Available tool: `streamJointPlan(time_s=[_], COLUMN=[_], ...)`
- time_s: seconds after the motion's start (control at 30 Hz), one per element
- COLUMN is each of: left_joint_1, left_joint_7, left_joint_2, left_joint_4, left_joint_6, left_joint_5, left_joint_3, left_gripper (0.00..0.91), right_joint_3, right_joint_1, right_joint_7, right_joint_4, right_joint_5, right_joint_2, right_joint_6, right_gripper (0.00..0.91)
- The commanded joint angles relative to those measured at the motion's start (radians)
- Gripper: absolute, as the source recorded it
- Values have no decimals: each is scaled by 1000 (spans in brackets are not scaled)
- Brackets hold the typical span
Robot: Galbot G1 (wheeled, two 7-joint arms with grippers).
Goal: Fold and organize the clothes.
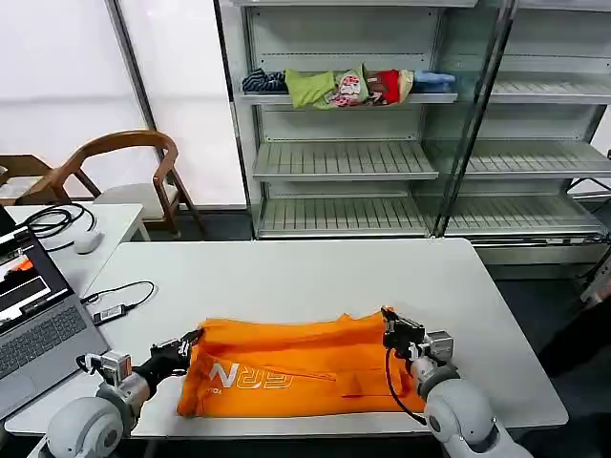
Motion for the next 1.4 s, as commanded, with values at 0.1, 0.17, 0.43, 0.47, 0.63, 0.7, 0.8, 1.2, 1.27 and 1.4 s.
streamJointPlan(time_s=[0.1,0.17,0.43,0.47,0.63,0.7,0.8,1.2,1.27,1.4], left_joint_1=[82,86,108,110,119,124,128,128,132,124], left_joint_7=[1,1,2,3,1,1,1,-6,-7,-22], left_joint_2=[0,-3,1,0,0,2,3,-4,-7,-9], left_joint_4=[-62,-64,-72,-72,-82,-89,-89,-90,-93,-99], left_joint_6=[-1,-1,0,-2,0,2,3,31,47,50], left_joint_5=[10,17,22,25,29,29,33,71,83,82], left_joint_3=[-22,-21,-33,-31,-33,-36,-37,-17,-16,-19], left_gripper=[20,20,20,20,20,20,20,907,907,907], right_joint_3=[19,20,27,26,27,27,25,17,17,22], right_joint_1=[-71,-73,-78,-80,-77,-74,-77,-104,-112,-124], right_joint_7=[-1,-1,-4,-5,-6,-7,-7,-19,-11,-8], right_joint_4=[51,51,45,45,44,39,38,24,25,36], right_joint_5=[-23,-24,-24,-24,-24,-23,-23,-61,-69,-65], right_joint_2=[-4,-2,-6,-6,-12,-14,-14,-15,-14,-13], right_joint_6=[-5,-3,-2,-2,-2,-2,-2,5,-10,-22], right_gripper=[0,0,0,0,0,0,0,756,907,907])
